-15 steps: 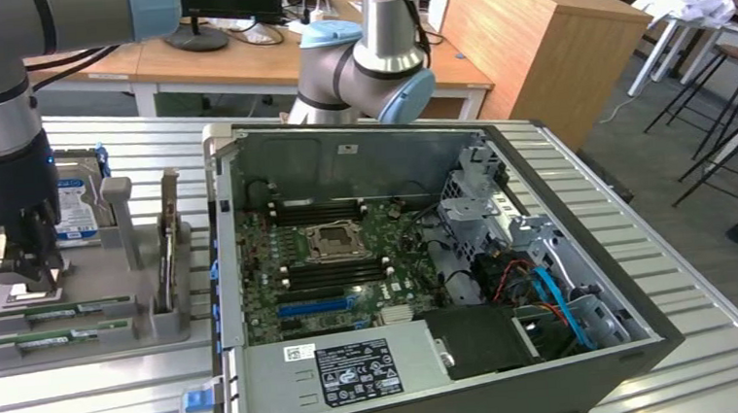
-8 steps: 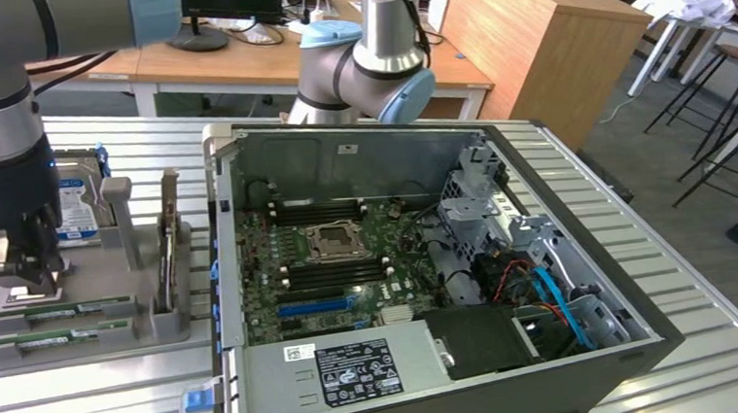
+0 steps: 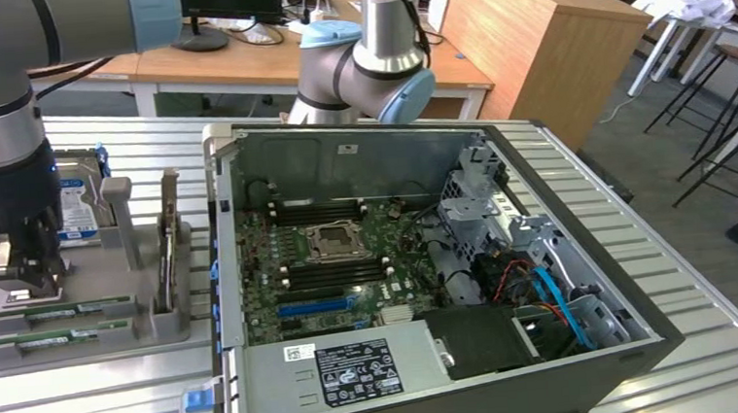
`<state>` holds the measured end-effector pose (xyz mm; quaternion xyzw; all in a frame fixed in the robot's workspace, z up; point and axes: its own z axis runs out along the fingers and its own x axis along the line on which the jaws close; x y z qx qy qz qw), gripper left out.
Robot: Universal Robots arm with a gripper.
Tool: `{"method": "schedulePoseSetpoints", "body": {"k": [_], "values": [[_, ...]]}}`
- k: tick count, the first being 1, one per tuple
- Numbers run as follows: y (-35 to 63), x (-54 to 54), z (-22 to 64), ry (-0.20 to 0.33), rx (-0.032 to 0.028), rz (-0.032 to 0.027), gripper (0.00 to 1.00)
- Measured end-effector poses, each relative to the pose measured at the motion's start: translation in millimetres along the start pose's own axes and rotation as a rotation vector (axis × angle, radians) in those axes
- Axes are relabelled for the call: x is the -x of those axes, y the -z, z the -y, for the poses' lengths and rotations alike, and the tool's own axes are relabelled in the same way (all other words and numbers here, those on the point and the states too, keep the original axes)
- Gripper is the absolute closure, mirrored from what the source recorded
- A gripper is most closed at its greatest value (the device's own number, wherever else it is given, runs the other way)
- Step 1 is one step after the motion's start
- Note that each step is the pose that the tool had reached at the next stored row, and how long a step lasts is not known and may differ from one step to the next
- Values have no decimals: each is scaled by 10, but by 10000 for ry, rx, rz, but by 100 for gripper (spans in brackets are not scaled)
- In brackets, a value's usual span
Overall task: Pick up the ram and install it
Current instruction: 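Pick up the ram and move it above insertion slot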
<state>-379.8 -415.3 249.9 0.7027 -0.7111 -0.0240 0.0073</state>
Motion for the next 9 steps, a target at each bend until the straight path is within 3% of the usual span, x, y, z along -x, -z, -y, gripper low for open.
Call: {"method": "schedulePoseSetpoints", "body": {"k": [9], "values": [[-26,-1,1,5,0,0,64]]}}
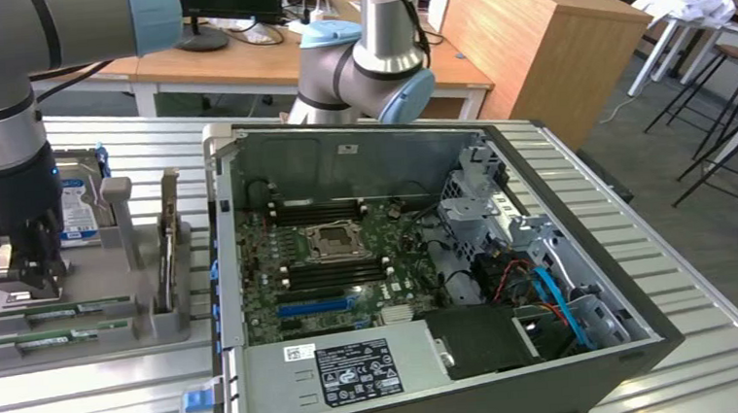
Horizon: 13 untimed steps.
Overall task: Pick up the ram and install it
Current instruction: 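Pick up the ram and move it above insertion slot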
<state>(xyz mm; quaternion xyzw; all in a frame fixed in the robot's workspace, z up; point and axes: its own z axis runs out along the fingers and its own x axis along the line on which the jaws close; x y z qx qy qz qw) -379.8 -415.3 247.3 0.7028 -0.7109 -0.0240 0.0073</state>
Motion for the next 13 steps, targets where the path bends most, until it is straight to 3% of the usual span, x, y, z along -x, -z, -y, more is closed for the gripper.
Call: {"method": "schedulePoseSetpoints", "body": {"k": [13], "values": [[1,-51,1,0,1,0,64]]}}
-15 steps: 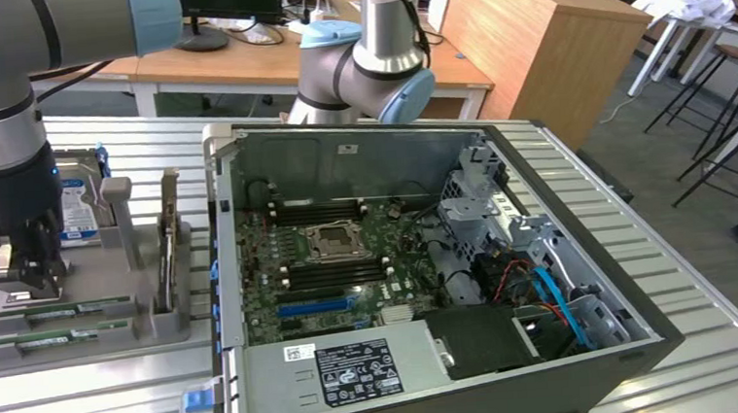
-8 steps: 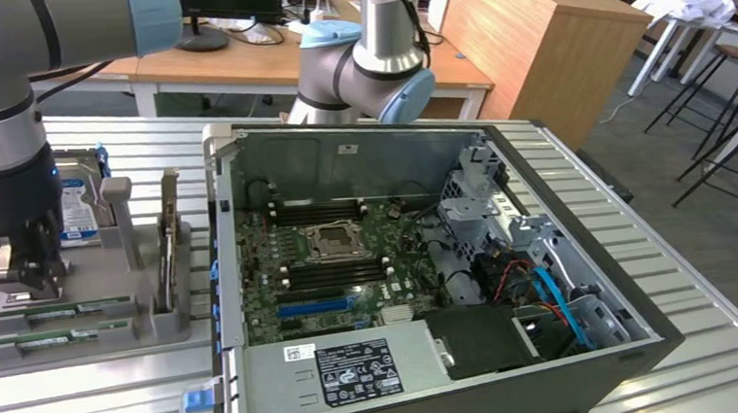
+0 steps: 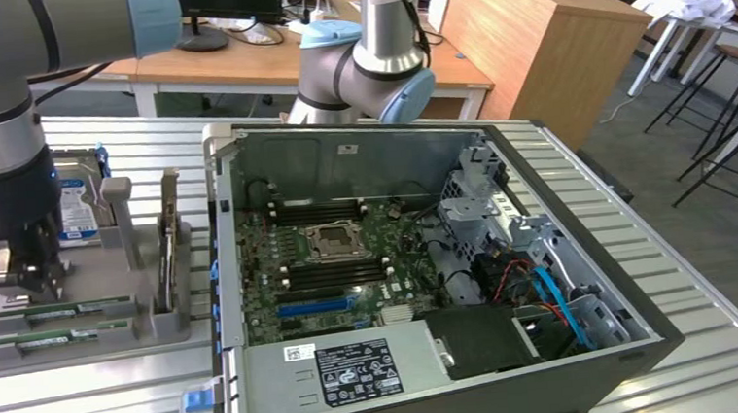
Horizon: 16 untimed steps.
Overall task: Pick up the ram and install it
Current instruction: 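Pick up the ram and move it above insertion slot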
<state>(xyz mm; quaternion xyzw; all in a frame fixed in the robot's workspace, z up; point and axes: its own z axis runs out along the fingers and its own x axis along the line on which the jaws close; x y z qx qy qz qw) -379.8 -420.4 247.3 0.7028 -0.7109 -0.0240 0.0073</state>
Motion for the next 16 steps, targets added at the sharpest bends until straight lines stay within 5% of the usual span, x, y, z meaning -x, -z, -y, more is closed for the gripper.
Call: {"method": "schedulePoseSetpoints", "body": {"k": [16], "values": [[2,-76,1,-1,-1,0,64]]}}
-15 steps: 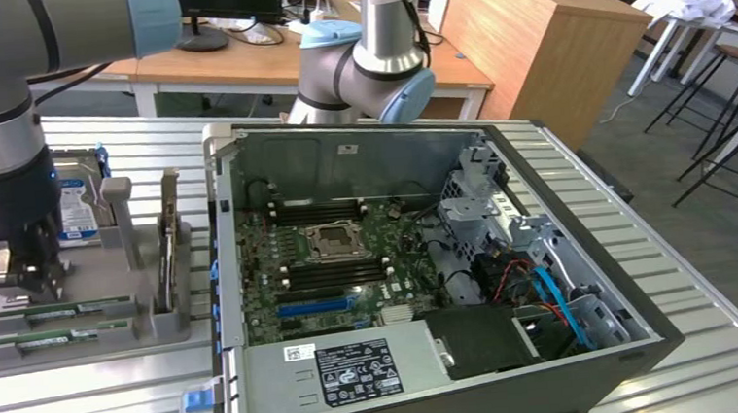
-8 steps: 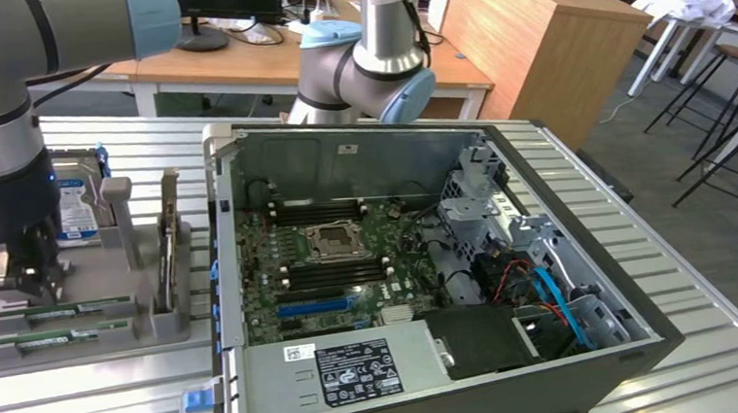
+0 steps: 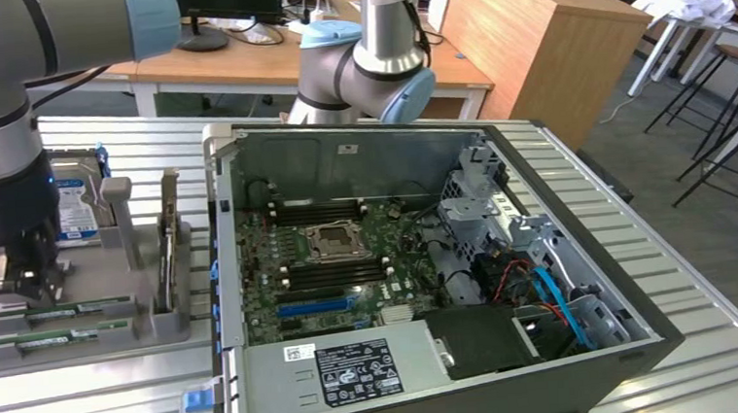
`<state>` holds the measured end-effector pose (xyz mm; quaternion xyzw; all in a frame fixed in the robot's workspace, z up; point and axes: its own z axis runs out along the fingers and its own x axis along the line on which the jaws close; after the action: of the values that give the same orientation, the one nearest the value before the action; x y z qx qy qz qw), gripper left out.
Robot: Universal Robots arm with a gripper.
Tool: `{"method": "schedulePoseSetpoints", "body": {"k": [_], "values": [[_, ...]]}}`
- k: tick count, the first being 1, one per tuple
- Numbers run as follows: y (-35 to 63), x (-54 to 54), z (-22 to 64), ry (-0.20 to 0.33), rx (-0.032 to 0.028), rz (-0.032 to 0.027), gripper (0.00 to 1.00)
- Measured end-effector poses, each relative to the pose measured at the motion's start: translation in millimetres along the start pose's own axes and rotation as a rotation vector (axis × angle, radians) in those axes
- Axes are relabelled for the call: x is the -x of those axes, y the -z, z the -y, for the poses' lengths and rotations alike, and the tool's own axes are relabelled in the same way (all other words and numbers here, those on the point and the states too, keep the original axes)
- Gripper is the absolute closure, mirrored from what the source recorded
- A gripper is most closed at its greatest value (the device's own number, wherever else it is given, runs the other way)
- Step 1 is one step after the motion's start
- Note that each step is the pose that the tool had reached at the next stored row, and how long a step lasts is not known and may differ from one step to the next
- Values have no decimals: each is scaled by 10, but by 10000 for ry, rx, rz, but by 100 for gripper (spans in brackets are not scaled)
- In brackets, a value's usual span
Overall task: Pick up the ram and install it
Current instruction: 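Pick up the ram and move it above insertion slot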
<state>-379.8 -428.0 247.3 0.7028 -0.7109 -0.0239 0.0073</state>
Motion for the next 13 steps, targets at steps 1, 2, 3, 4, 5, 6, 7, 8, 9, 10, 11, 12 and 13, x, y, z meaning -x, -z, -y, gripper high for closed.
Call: {"method": "schedulePoseSetpoints", "body": {"k": [1,2,3,4,5,6,7,8,9,10,11,12,13], "values": [[0,-5,0,0,0,1,64],[0,-10,0,0,0,0,64],[0,-16,0,0,0,1,64],[0,-21,0,0,0,1,64],[0,-27,0,1,0,1,64],[1,-33,0,1,0,0,64],[1,-39,0,0,0,0,64],[1,-44,1,1,0,0,64],[1,-51,1,1,0,0,64],[1,-57,1,0,0,1,64],[1,-63,1,1,0,0,64],[2,-69,1,0,0,1,64],[2,-75,1,1,0,0,64]]}}
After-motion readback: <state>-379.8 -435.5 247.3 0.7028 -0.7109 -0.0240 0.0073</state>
